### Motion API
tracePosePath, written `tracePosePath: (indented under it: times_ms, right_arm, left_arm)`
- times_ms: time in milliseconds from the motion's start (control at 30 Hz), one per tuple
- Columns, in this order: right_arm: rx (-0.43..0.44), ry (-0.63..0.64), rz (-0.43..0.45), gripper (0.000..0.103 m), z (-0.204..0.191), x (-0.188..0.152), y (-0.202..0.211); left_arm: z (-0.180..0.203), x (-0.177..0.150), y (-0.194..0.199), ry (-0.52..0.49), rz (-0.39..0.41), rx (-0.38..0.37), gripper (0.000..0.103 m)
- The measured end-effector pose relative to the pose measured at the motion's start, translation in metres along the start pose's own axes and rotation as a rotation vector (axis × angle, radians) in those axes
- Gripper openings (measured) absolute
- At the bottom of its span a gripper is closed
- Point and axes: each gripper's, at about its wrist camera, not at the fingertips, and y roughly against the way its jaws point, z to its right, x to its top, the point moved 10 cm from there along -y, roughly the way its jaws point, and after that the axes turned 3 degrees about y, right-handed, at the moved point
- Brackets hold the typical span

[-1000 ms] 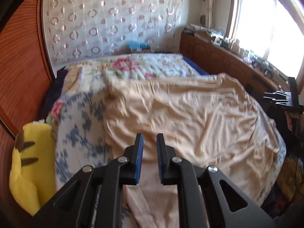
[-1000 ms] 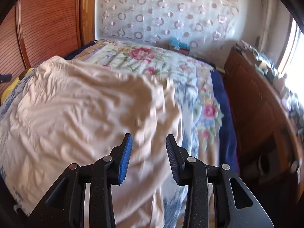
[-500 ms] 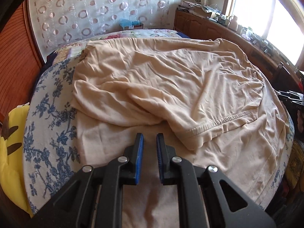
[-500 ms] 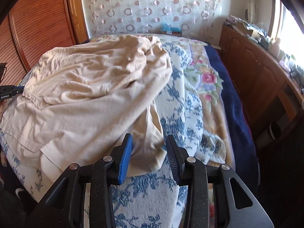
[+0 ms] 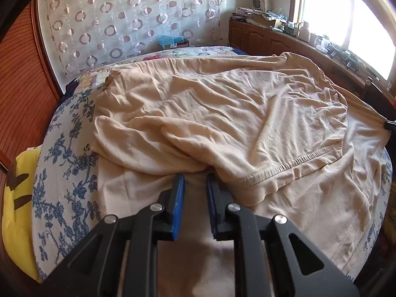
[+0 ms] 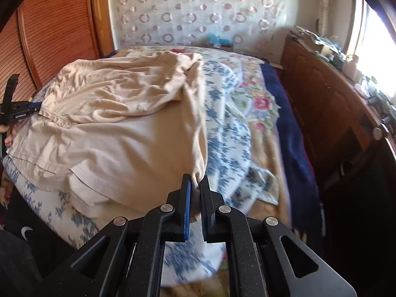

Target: Fold small clothes

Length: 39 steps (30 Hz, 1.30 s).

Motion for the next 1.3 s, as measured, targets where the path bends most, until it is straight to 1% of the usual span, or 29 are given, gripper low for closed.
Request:
tracePosePath:
  times_ms: [67, 133, 233, 267, 300, 367, 433, 533, 600, 767, 867, 933, 1067, 1133, 1167, 1233, 1300]
  right_arm:
    - [-0.033, -0.007, -0.011, 0.005, 0.008, -0.003, 0.002]
    - [-0.017, -0.027, 0.002, 0.006, 0.01, -0.002, 0.003]
    - [-0.04, -0.036, 0.021, 0.01, 0.012, 0.006, 0.002]
    - [-0.04, -0.042, 0.031, 0.015, 0.013, 0.01, 0.002]
    - [-0.038, -0.048, 0.041, 0.024, 0.012, 0.014, 0.002]
    - [-0.026, -0.063, 0.073, 0.035, 0.01, 0.026, 0.004]
    - [0.006, -0.071, 0.095, 0.036, 0.003, 0.037, 0.002]
    - [0.055, -0.073, 0.105, 0.037, -0.012, 0.056, -0.011]
    - [0.073, -0.063, 0.094, 0.037, -0.022, 0.066, -0.025]
    - [0.131, -0.076, 0.032, 0.037, -0.047, 0.086, -0.074]
    - [0.123, -0.079, 0.004, 0.037, -0.052, 0.093, -0.094]
    - [0.101, -0.079, -0.017, 0.037, -0.051, 0.099, -0.107]
    - [0.073, -0.096, -0.038, 0.037, -0.043, 0.106, -0.122]
    - [0.067, -0.096, -0.045, 0.037, -0.04, 0.106, -0.127]
    - [0.063, -0.095, -0.05, 0.038, -0.039, 0.105, -0.13]
    - [0.054, -0.082, -0.039, 0.038, -0.039, 0.105, -0.13]
    - [0.038, -0.064, -0.026, 0.038, -0.041, 0.103, -0.13]
  left_arm:
    - [0.0, 0.0, 0.0, -0.002, 0.0, 0.003, 0.016]
    - [-0.001, 0.0, 0.0, -0.007, 0.001, 0.011, 0.016]
    - [-0.002, 0.001, 0.0, -0.013, 0.002, 0.026, 0.018]
    - [-0.002, 0.001, 0.0, -0.013, 0.003, 0.031, 0.019]
    - [-0.002, 0.001, 0.0, -0.012, 0.003, 0.033, 0.02]
    - [-0.004, 0.001, 0.0, -0.006, 0.002, 0.032, 0.021]
    - [-0.004, 0.001, 0.0, 0.0, 0.002, 0.027, 0.022]
    - [-0.004, 0.001, 0.0, -0.003, 0.002, 0.032, 0.022]
    - [-0.004, 0.0, 0.0, -0.008, 0.004, 0.043, 0.024]
    - [-0.004, 0.0, 0.001, -0.012, 0.008, 0.075, 0.026]
    - [-0.005, 0.0, 0.001, 0.007, 0.011, 0.078, 0.026]
    - [-0.006, 0.0, 0.001, 0.013, 0.01, 0.069, 0.026]
    - [-0.009, -0.003, 0.006, 0.051, -0.014, 0.014, 0.026]
    - [-0.015, -0.001, 0.017, 0.082, 0.01, 0.001, 0.026]
    - [-0.02, 0.003, 0.025, 0.095, 0.035, 0.005, 0.026]
    - [-0.034, 0.01, 0.041, 0.12, 0.074, 0.03, 0.026]
    - [-0.047, 0.016, 0.051, 0.142, 0.094, 0.047, 0.026]
